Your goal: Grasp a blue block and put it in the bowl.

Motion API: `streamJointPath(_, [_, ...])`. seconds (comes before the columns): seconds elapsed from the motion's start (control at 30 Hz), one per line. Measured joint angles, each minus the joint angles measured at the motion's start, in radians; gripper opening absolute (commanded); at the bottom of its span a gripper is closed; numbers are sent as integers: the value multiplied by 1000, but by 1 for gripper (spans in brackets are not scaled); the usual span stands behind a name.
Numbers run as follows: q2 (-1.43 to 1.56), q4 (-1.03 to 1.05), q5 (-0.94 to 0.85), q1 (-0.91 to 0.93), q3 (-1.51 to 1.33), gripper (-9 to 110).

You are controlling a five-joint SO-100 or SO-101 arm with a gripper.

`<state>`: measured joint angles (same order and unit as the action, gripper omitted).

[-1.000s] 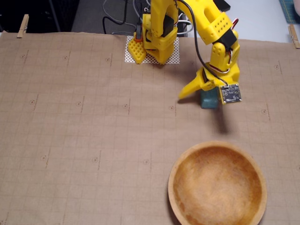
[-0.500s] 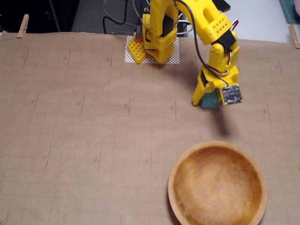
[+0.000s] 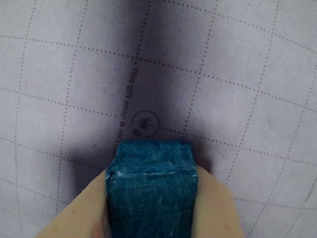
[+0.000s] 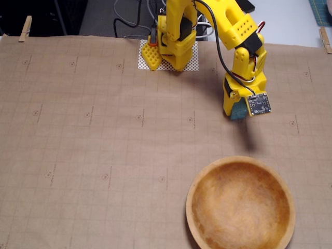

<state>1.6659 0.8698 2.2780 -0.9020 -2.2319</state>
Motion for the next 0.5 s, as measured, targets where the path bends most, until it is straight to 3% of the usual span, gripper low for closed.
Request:
streamJointPath(0.3, [18,0,3,-6,-2,-3])
streamJointPath(0.5, [184,14,3,-8,-3,-3])
